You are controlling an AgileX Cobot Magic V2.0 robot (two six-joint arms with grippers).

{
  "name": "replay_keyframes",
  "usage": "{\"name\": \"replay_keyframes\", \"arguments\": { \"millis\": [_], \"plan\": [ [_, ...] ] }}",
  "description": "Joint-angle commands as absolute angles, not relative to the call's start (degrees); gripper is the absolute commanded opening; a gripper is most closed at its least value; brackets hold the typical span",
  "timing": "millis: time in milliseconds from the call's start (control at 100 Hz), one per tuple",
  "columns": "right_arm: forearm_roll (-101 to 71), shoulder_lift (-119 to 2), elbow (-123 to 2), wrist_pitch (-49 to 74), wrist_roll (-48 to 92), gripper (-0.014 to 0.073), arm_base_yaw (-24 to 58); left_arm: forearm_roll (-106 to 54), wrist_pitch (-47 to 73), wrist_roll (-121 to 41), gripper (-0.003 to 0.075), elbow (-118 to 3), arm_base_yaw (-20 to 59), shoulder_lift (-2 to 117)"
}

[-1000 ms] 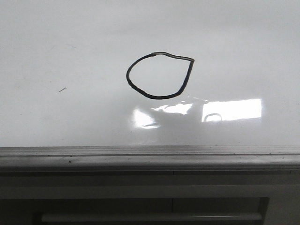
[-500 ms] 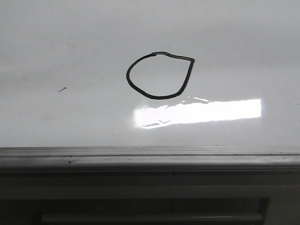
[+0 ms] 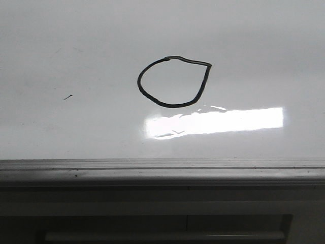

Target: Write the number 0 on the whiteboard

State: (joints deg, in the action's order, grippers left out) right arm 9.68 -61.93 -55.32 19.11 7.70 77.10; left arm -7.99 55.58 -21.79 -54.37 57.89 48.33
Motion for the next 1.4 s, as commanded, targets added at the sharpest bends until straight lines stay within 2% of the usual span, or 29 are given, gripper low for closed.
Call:
{"name": "replay_keyframes", "arguments": {
  "millis": [0, 110, 410, 480, 630, 870, 990, 1210, 1390],
  "plan": [
    [9.3, -61.1, -56.9, 15.7, 7.4, -0.0059, 77.5, -7.3, 51.6, -21.5, 0.0181, -56.4, 58.0, 48.1],
    [9.3, -61.1, -56.9, 17.3, 7.4, -0.0059, 77.5, -8.0, 51.6, -21.5, 0.0103, -56.4, 58.0, 48.1],
    [9.3, -61.1, -56.9, 20.5, 7.4, -0.0059, 77.5, -10.4, 51.4, -21.5, 0.0110, -56.4, 58.0, 48.1],
    [9.1, -61.1, -56.9, 20.5, 7.4, -0.0059, 77.5, -10.4, 51.4, -21.5, 0.0141, -56.4, 58.0, 48.1],
    [9.0, -61.1, -56.9, 20.6, 7.4, -0.0059, 77.5, -10.5, 51.0, -21.5, 0.0291, -56.4, 58.0, 48.1],
    [9.0, -61.1, -56.9, 20.6, 7.4, -0.0059, 77.5, -10.5, 49.7, -21.5, 0.0291, -56.4, 58.0, 48.1],
    [9.0, -61.1, -56.9, 20.7, 7.4, -0.0059, 77.5, -10.3, 47.8, -21.5, 0.0220, -56.4, 58.0, 48.1],
    [8.5, -61.1, -56.9, 21.0, 7.4, -0.0059, 77.5, -10.3, 45.9, -21.5, -0.0020, -56.4, 58.0, 48.1],
    [8.5, -61.1, -56.9, 21.1, 7.4, -0.0059, 77.5, -10.3, 45.3, -21.5, -0.0020, -56.4, 58.0, 48.1]
  ]
}}
